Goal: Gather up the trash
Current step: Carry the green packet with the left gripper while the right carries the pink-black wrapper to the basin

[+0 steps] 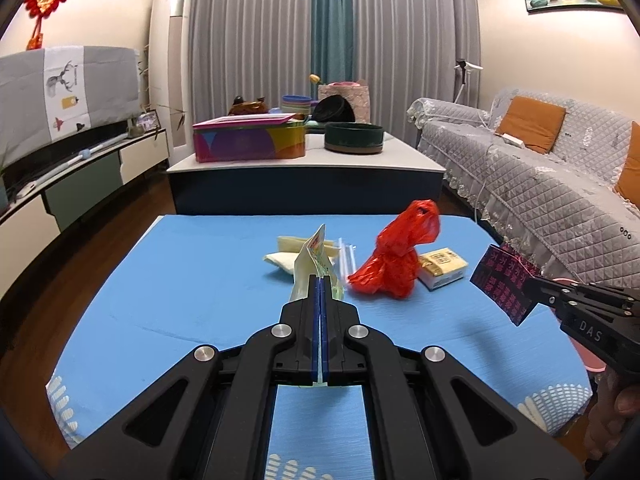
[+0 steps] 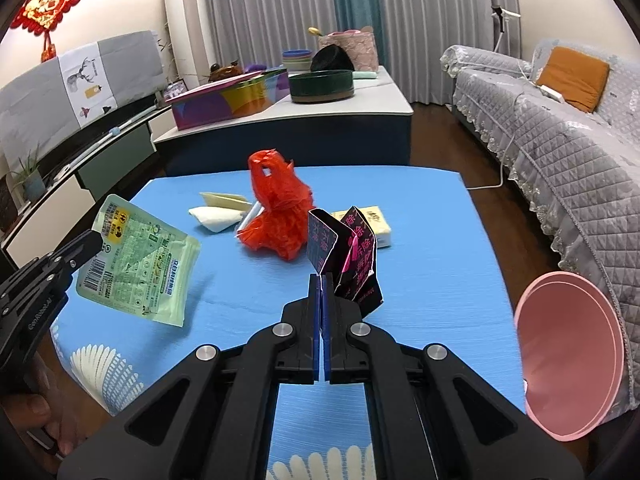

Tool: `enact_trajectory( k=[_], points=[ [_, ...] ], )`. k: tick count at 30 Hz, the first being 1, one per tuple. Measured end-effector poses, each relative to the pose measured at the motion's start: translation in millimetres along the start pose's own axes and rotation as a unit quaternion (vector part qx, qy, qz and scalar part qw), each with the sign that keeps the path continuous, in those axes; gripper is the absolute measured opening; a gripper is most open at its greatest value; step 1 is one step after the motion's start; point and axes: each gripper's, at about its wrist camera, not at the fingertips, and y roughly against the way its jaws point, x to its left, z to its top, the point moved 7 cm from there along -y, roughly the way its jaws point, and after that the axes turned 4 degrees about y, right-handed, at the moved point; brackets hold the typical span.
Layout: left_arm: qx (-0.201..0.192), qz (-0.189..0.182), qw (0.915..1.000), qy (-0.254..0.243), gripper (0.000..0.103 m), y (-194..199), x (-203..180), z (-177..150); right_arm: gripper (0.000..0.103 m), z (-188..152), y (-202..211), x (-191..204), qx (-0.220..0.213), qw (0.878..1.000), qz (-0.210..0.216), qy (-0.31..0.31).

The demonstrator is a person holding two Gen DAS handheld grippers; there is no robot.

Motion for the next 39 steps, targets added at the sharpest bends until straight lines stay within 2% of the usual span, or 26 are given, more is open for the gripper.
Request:
enact_trajectory(
  k=[24,39],
  points=[
    [-0.020,-0.070,0.9963,-0.046,0.000,8.1,-87.3,5.9,0.001,-2.6,37.4,-73.7,-0.026,0.997,-0.063,-0.039],
    [-0.013,-0.137,0.9878,-0.073,0.000,7.3,-163.9,-0.7,0.001,-16.0,67.4,-144.8,-0.033,0.989,-0.114,-0.082]
  ],
)
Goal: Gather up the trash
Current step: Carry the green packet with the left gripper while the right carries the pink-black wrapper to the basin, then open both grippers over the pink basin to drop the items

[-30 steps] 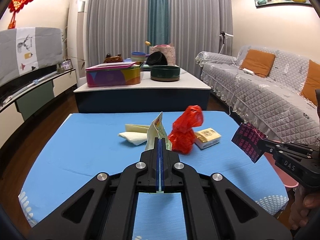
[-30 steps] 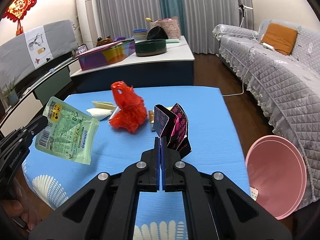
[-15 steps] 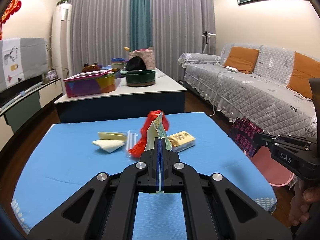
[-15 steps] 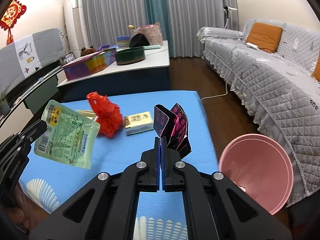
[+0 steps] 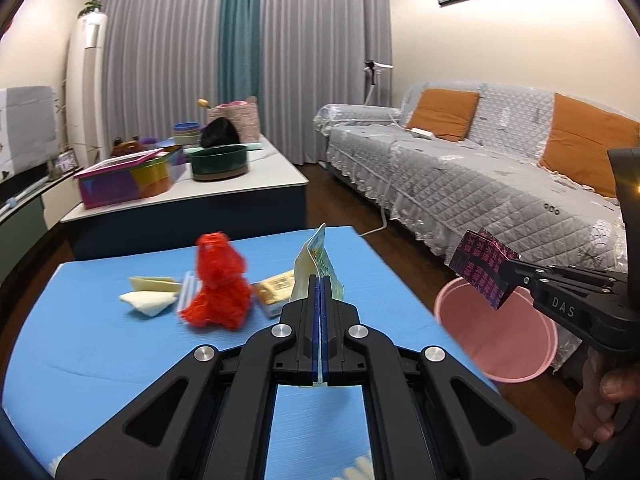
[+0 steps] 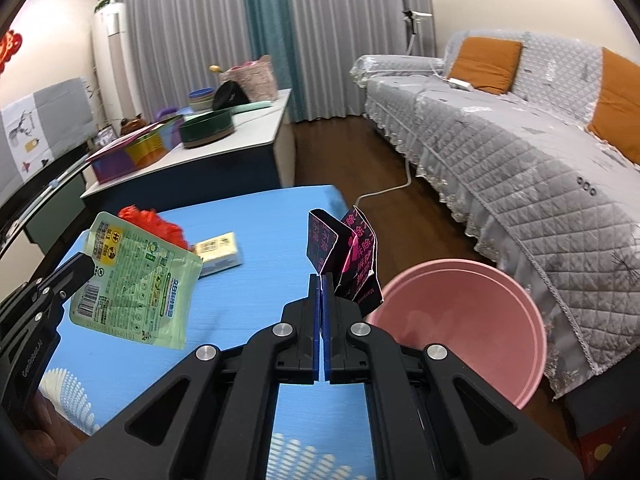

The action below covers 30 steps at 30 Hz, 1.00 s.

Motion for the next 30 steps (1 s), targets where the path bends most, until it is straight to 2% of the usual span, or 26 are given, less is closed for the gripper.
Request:
enact_trajectory(
  k=[12,21,30],
  points=[
    [0.012,-0.060,0.9979,-0.023,0.000,-22.7,-66.0,12.7,0.001,4.1,12.6,-81.8,-0.008,0.997,-0.049,-0.061],
    [0.023,-0.101,0.9934,-0.048,0.000,-48.2,-121.8,20.5,0.001,3.9,14.6,-107.3,-0.006,0.995,-0.067,-0.073],
    [0.057,-0.119,0.9900,-0.051,0.000,-80.6,-154.7,14.9,0.001,2.0,12.2,-137.4,-0.001,0.992,-0.086,-0.095]
  ],
)
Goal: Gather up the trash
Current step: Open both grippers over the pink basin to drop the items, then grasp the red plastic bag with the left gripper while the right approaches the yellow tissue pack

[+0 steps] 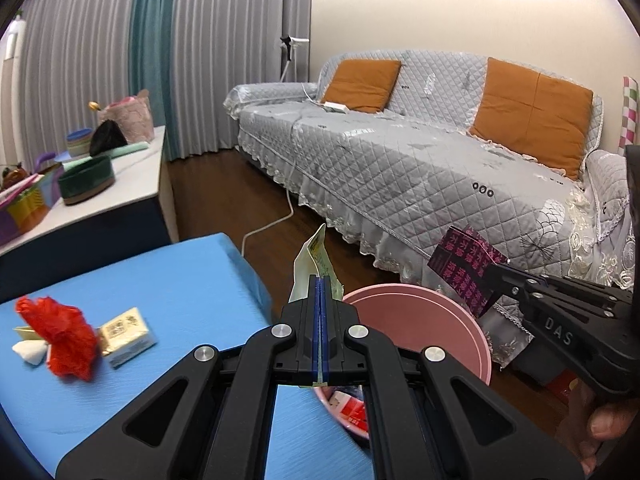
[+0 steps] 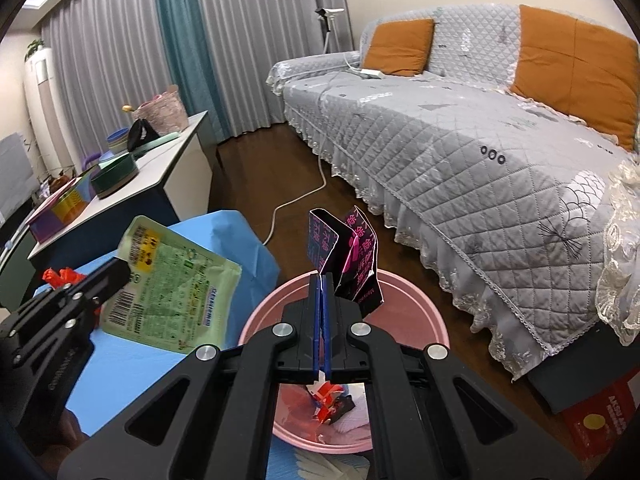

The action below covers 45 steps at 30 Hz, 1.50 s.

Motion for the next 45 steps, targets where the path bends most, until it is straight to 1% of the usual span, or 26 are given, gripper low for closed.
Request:
enact_trajectory(
  k=[2,4,5,6,7,8,9,10,11,16,20,24,30,38,39,41,42,44,45],
  points=[
    [0.007,-0.004,1.0000,0.005,0.000,-6.4,-2.2,-0.7,0.001,-0.2,-3.0,-5.0,0.004,1.000,-0.002,-0.005],
    [0.018,-0.018,0.9996,0.014,0.001,-13.6,-3.2,-1.3,0.002,-0.9,-5.7,-6.4,0.011,1.000,-0.001,-0.007],
    [0.027,-0.026,0.9991,0.019,0.003,-18.3,-4.2,-2.7,0.005,-1.7,-8.3,-6.3,0.017,1.000,0.001,-0.007],
    [0.037,-0.032,0.9985,0.023,0.006,-22.8,-4.0,-4.3,0.006,-2.2,-10.0,-6.0,0.021,1.000,0.000,-0.007],
    [0.046,-0.038,0.9978,0.030,0.019,-26.4,-2.0,-5.4,0.009,-3.0,-12.1,-6.5,0.025,1.000,-0.003,-0.009],
    [0.046,-0.040,0.9975,0.036,0.030,-26.6,0.9,-5.4,0.020,-3.5,-13.5,-7.5,0.027,1.000,-0.003,-0.013],
    [0.042,-0.036,0.9977,0.039,0.032,-25.2,5.2,-4.8,0.026,-3.7,-13.8,-7.9,0.027,1.000,-0.002,-0.017],
    [0.041,-0.033,0.9978,0.040,0.032,-24.8,7.5,-4.9,0.034,-3.3,-14.1,-8.3,0.026,0.999,-0.002,-0.021],
    [0.041,-0.032,0.9978,0.042,0.032,-23.1,12.0,-5.1,0.036,-2.3,-14.2,-8.5,0.026,0.999,-0.003,-0.023],
    [0.037,-0.016,0.9979,0.052,0.032,-9.5,36.5,-6.8,0.036,1.4,-14.2,-2.7,0.022,0.999,-0.003,-0.027],
    [0.027,0.002,0.9982,0.053,0.032,11.6,60.7,-5.3,0.036,6.7,-12.3,10.4,0.016,1.000,0.005,-0.025],
    [0.013,0.019,0.9984,0.051,0.032,35.7,87.8,-0.1,0.036,11.7,-9.7,34.5,0.008,1.000,0.018,-0.014],
    [-0.009,0.053,0.9973,0.050,0.032,80.5,144.2,8.5,0.037,14.7,-6.9,76.9,0.001,0.999,0.043,0.004],
    [-0.014,0.101,0.9922,0.071,0.032,111.9,224.0,15.9,0.038,13.7,-7.2,133.3,0.002,0.997,0.070,0.033],
    [-0.013,0.107,0.9915,0.074,0.032,113.1,233.9,16.1,0.040,13.3,-8.0,140.8,0.003,0.997,0.073,0.037],
    [-0.010,0.113,0.9900,0.084,0.032,113.4,249.5,17.1,0.056,11.5,-9.4,153.8,0.006,0.996,0.083,0.045],
    [-0.010,0.116,0.9893,0.088,0.032,113.3,255.6,17.1,0.059,10.8,-9.8,158.3,0.006,0.995,0.086,0.047],
    [-0.009,0.120,0.9876,0.101,0.032,109.4,268.8,15.9,0.072,9.1,-10.4,168.3,0.006,0.994,0.090,0.057],
    [-0.008,0.120,0.9871,0.105,0.033,108.6,271.6,13.7,0.076,8.3,-11.8,174.6,0.005,0.994,0.090,0.064]
  ],
)
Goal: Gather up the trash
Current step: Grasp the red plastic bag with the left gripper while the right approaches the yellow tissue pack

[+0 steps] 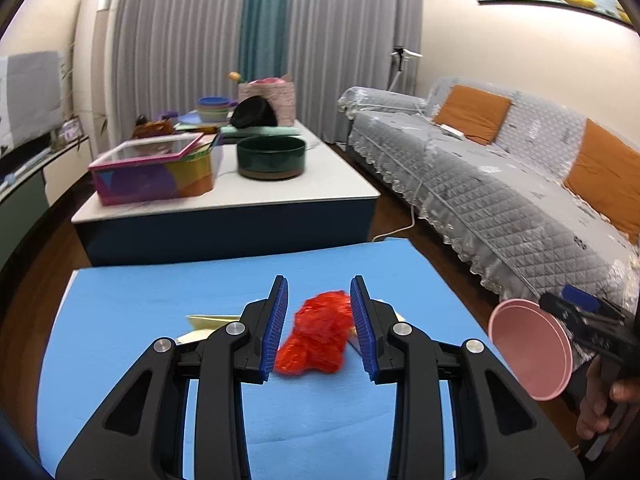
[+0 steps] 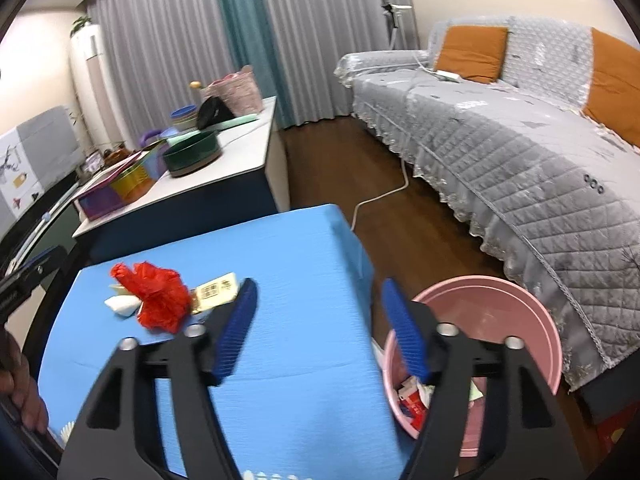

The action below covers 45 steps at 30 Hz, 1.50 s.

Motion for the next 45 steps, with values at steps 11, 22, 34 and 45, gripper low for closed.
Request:
enact_trajectory(
  k=[11,22,34,45],
  points=[
    [0.043,-0.030,0.9985,0.017,0.049,-56.5,-4.8,-22.0,0.088,-11.5,-33.9,37.0,0.020,0.998,0.010,0.060],
    [0.096,-0.009,0.9952,0.014,0.017,-86.2,6.9,-34.3,0.091,-21.3,-84.0,71.9,0.052,0.995,0.046,0.069],
    [0.063,0.030,0.9956,0.062,0.010,-69.0,49.4,-11.6,0.094,-36.2,-140.1,117.9,0.100,0.986,0.062,0.116],
    [0.057,0.031,0.9958,0.064,0.010,-64.3,55.7,-7.9,0.097,-43.6,-173.6,132.2,0.137,0.980,0.064,0.132]
  ],
)
